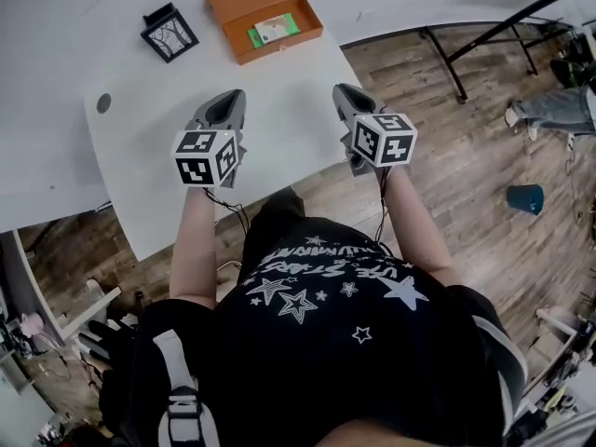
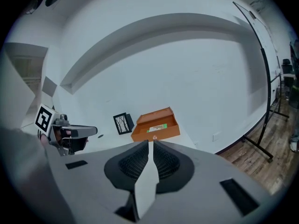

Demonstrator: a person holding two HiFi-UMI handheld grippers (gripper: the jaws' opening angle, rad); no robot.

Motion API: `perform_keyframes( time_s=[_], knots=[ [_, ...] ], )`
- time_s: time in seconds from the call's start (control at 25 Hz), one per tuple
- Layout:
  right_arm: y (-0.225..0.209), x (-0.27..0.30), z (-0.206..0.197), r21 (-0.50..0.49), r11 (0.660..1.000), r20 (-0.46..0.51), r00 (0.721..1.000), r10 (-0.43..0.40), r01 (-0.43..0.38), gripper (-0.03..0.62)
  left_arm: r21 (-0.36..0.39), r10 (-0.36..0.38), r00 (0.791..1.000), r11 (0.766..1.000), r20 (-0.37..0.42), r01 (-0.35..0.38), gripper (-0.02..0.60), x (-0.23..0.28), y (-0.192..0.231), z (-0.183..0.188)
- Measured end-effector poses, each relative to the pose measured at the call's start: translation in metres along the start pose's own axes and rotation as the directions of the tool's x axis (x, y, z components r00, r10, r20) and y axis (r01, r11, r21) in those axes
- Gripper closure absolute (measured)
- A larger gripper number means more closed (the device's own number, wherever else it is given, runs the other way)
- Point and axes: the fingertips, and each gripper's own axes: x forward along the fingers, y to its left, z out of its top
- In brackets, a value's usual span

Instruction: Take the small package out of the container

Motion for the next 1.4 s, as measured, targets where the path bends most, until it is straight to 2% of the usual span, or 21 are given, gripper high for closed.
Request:
perform_keyframes(
  time_s=[0.28,0.4,0.6,0.88,1.0,1.08,1.16,1.32,1.4],
  knots=[
    [-0.012,0.062,0.033,0.006,0.999,-0.007,0.999,-0.037,0.037,0.533,0.058,-0.078,0.995,0.995,-0.065,0.082,0.560,0.067,0.049,0.035],
    [-0.015,0.082,0.036,0.011,0.999,-0.032,0.998,-0.045,0.046,0.533,0.054,-0.107,0.991,0.992,-0.079,0.112,0.552,0.094,0.067,0.048],
    [-0.014,0.107,0.042,0.008,0.999,-0.053,0.998,-0.040,0.041,0.533,0.070,-0.174,0.977,0.981,-0.123,0.183,0.470,0.132,0.086,0.068],
    [-0.018,0.131,0.052,-0.008,0.999,-0.065,0.997,-0.049,0.048,0.533,0.140,-0.199,0.953,0.962,-0.228,0.235,0.422,0.180,0.100,0.068],
    [-0.020,0.144,0.057,-0.014,0.999,-0.066,0.997,-0.047,0.047,0.533,0.185,-0.208,0.930,0.945,-0.304,0.271,0.373,0.202,0.105,0.060],
    [-0.025,0.150,0.060,-0.011,0.999,-0.064,0.997,-0.050,0.050,0.533,0.206,-0.221,0.906,0.929,-0.362,0.309,0.302,0.216,0.105,0.055],
    [-0.031,0.154,0.061,-0.007,0.998,-0.068,0.996,-0.058,0.058,0.533,0.234,-0.228,0.876,0.907,-0.425,0.350,0.259,0.230,0.103,0.048],
    [-0.037,0.161,0.055,0.014,0.998,-0.090,0.994,-0.064,0.066,0.533,0.297,-0.211,0.814,0.858,-0.541,0.420,0.225,0.250,0.103,0.030],
    [-0.039,0.162,0.051,0.023,0.998,-0.096,0.993,-0.064,0.067,0.533,0.314,-0.198,0.792,0.841,-0.577,0.439,0.209,0.257,0.102,0.021]
  ],
)
